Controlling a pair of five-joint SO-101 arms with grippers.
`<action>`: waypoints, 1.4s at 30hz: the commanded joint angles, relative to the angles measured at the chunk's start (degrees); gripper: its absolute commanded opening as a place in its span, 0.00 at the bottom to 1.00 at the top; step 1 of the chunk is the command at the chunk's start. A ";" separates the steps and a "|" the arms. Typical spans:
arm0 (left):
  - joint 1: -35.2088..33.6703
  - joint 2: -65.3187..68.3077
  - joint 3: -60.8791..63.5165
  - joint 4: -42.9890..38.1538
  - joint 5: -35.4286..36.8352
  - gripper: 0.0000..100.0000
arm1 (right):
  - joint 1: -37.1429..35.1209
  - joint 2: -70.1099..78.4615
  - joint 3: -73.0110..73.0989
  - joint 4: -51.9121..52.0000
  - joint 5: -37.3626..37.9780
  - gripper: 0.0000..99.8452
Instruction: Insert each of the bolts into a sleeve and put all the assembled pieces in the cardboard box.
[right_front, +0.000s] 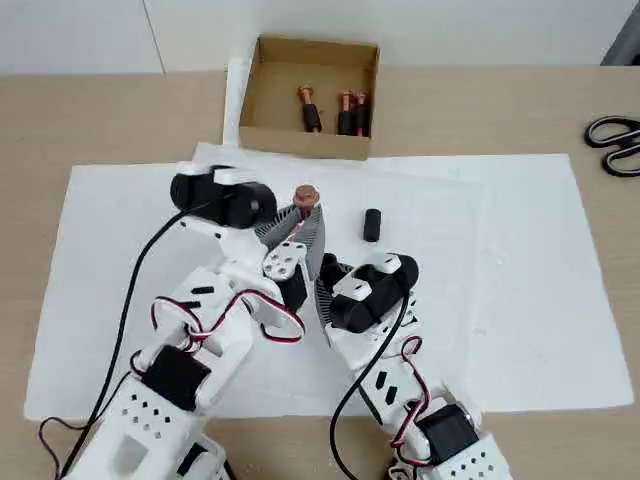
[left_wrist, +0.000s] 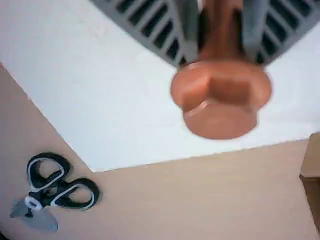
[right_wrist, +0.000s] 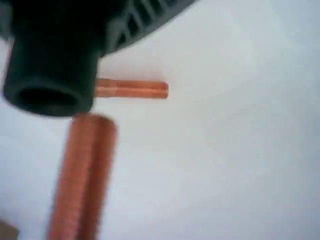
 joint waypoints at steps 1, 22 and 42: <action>0.26 -1.32 0.04 -1.76 0.44 0.01 | -0.22 -0.57 0.35 -0.40 -0.44 0.00; 0.26 -1.41 2.59 -1.23 0.26 0.01 | -2.68 -0.40 0.35 -0.40 -0.44 0.00; 0.18 -7.38 2.68 9.23 -2.37 0.01 | -2.59 -0.40 0.35 -0.40 -0.35 0.00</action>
